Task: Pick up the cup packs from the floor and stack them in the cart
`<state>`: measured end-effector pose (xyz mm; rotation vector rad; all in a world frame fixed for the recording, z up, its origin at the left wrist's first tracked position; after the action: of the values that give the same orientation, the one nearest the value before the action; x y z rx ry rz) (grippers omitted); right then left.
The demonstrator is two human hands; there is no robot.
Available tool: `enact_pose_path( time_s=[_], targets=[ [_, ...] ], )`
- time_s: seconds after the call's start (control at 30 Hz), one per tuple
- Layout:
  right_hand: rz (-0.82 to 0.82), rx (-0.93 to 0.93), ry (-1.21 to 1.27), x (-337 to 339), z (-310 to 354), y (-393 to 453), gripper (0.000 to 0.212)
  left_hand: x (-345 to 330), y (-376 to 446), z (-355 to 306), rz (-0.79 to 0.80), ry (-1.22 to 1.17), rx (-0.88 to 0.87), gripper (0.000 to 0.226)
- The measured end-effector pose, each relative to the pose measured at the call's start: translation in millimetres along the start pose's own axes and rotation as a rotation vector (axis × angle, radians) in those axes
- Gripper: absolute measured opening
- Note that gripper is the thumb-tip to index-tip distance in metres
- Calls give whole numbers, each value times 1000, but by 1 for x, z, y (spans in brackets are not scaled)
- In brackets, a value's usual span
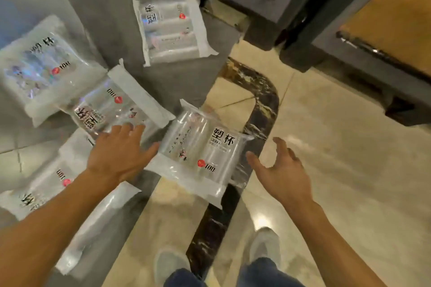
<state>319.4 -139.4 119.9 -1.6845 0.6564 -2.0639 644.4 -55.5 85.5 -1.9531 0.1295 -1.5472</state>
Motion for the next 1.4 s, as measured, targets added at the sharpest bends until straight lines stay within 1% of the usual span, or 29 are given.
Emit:
enact_pose_path(
  time_s=[0.07,0.13,0.2,0.23,0.27,0.33,0.37,0.43,0.5,0.57,0.67,0.73,0.8,0.93,1.03,1.07,1.13,1.23,1.33,1.4],
  targets=[
    [47,-73,104,-68,-18,38,86,-67,35,1,64,-46,42,97],
    [106,-127,254,-136,-30,69,94,-122,68,3,119,-202,113,89],
    [153,-198,402,-195,-36,94,98,-162,103,7,97,-341,113,84],
    [161,-226,466,-217,-37,104,97,-176,118,11,80,-392,88,84],
    [161,-238,522,-236,-36,112,90,-187,131,14,60,-433,57,86],
    [107,-257,663,-255,-33,122,71,-196,146,17,18,-518,18,88],
    [65,-261,726,-259,-33,125,66,-196,149,16,-5,-568,15,87],
    [4,-243,839,-258,-30,126,64,-190,150,12,-42,-678,47,83],
    [-36,-225,925,-246,-28,124,63,-183,146,5,-37,-775,100,75],
    [-50,-220,958,-223,-28,121,62,-169,137,-5,-21,-849,136,74],
    [-78,-175,976,-161,-25,107,69,-120,118,-29,-46,-905,131,72],
    [-102,-131,960,-106,-20,93,71,-71,103,-45,-87,-923,134,72],
    [-119,-81,931,-42,-11,77,69,-13,83,-59,-127,-948,132,80],
    [-158,11,911,105,16,33,64,128,27,-89,-226,-999,130,79],
    [-196,98,905,229,37,-20,61,251,-31,-118,-263,-1043,121,63],
    [-203,106,903,272,42,-42,60,293,-54,-130,-271,-1061,110,61],
    [-206,101,908,356,46,-88,59,377,-101,-156,-287,-1091,85,65],
    [-224,110,916,474,36,-160,70,489,-168,-202,-271,-1122,41,65],
    [-281,119,947,579,9,-221,81,585,-229,-261,-243,-1120,-86,80],
    [-307,134,956,639,-18,-257,93,645,-269,-308,-244,-1085,-164,82]
  ],
)
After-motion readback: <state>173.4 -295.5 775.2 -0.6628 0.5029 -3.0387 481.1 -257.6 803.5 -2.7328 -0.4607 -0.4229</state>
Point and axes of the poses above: each hand's wrist, its own y-axis towards the middle knuckle, its own x-axis out of the back of the hand, z = x × y, the point moved 5 cm from there along y, towards the middle knuckle, and after that the axes turned 6 degrees about -y, right-handed, at the moved point
